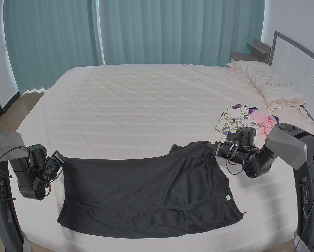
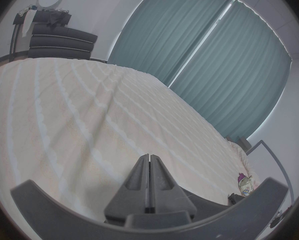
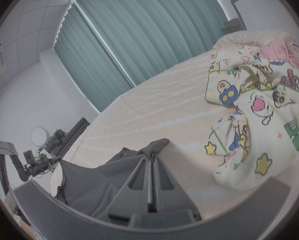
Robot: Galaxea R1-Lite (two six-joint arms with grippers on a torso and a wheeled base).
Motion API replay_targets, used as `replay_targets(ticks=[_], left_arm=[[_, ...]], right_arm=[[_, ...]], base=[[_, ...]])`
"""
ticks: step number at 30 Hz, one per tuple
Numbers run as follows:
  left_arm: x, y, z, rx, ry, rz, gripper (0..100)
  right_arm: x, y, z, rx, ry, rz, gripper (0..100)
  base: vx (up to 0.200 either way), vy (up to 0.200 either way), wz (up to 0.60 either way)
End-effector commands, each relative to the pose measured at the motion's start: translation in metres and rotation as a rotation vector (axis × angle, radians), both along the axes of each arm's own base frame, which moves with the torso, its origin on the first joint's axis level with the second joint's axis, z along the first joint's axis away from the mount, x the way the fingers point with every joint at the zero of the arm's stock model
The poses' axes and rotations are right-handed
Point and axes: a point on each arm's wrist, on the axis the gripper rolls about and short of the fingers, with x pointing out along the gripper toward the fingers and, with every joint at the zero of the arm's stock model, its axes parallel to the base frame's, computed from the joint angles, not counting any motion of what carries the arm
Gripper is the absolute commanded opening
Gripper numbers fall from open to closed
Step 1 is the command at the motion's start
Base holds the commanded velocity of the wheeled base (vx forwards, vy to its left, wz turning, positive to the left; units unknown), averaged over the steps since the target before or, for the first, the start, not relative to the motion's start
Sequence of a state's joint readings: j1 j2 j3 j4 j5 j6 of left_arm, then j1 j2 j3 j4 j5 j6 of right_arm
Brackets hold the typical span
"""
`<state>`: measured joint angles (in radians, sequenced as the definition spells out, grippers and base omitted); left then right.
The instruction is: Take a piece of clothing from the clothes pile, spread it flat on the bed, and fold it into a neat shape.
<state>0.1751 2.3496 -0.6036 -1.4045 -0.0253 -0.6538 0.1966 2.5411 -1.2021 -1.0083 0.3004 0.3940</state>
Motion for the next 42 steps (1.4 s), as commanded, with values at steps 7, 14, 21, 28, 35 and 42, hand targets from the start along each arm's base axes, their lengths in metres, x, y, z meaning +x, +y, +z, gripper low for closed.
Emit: replay_targets(ticks=[7,14,21,28,35,42], left_arm=[[-0.001,0.002,0.007,0.017,-0.017,0.002,0],[-0.01,0.005,0.026,0.007,-0.054,0.023,0],[-0.01,0.004,0.023,0.006,-0.042,0.015,0],[-0.019,0.003,0.018,-0.005,-0.005,0.011,0],[-0.027,0.001,0.016,-0.005,0.021,0.01,0],[-0.039,-0.002,0.009,-0.019,0.072,-0.009,0]], right_arm=[[-0.003,-0.004,0.018,0.037,-0.021,0.011,0],[0.001,0.001,0.004,0.033,-0.003,0.018,0],[0.009,0.005,0.005,0.039,-0.034,0.019,0],[-0.014,-0.009,0.015,0.03,0.015,0.016,0],[-0.035,-0.015,0.014,0.031,0.018,0.015,0],[-0.055,-0.013,0.012,0.019,0.051,0.031,0]], base=[[0.0,0.0,0.0],[0.0,0.0,0.0],[0.0,0.0,0.0],[0.0,0.0,0.0],[0.0,0.0,0.0],[0.0,0.0,0.0]])
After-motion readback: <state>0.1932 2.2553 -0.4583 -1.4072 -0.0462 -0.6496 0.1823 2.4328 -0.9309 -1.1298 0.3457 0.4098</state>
